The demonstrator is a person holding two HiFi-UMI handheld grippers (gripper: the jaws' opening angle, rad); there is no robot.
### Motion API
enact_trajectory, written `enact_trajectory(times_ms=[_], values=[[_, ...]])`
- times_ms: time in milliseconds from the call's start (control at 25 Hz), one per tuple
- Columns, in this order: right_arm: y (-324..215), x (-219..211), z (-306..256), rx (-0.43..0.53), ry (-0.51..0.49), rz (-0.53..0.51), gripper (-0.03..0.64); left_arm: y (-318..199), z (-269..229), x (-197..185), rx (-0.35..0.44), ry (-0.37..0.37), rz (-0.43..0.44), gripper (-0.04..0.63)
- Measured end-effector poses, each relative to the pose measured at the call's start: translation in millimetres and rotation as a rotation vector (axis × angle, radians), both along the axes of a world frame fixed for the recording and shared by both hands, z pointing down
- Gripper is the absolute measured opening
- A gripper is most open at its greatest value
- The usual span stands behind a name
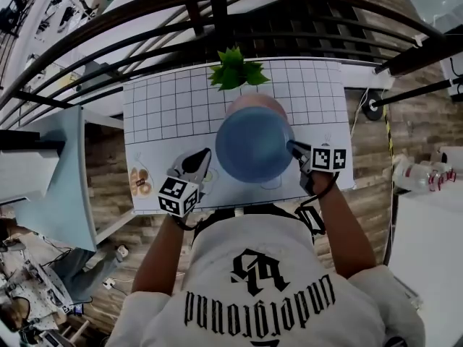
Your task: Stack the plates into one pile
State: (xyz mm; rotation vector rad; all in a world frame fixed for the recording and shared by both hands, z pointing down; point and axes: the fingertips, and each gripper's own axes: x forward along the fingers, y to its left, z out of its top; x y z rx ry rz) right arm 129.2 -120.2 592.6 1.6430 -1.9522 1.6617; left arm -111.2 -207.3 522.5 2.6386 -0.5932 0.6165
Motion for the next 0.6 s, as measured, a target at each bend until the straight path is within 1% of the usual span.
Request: enact_trajectory(times_ms=[80, 320, 480, 600], values=[[-7, 10, 3, -0.009, -0.005, 0.005, 0.028, -3, 3, 7, -0.014, -0.011, -0.002, 0.049], [-23, 43, 32, -0.048, -0.019, 0.017, 0.031, -6, 34, 29, -0.068, -0.048, -0.007, 0.049], [-36, 49, 50, -0.055, -0.037, 0.021, 0.031, -14, 50, 31, -0.084, -0.081, -0.008, 0.049], [-40, 52, 63, -0.079, -0.048, 0.020, 0.031, -13, 60, 34, -0.104, -0.098, -0.016, 0.049]])
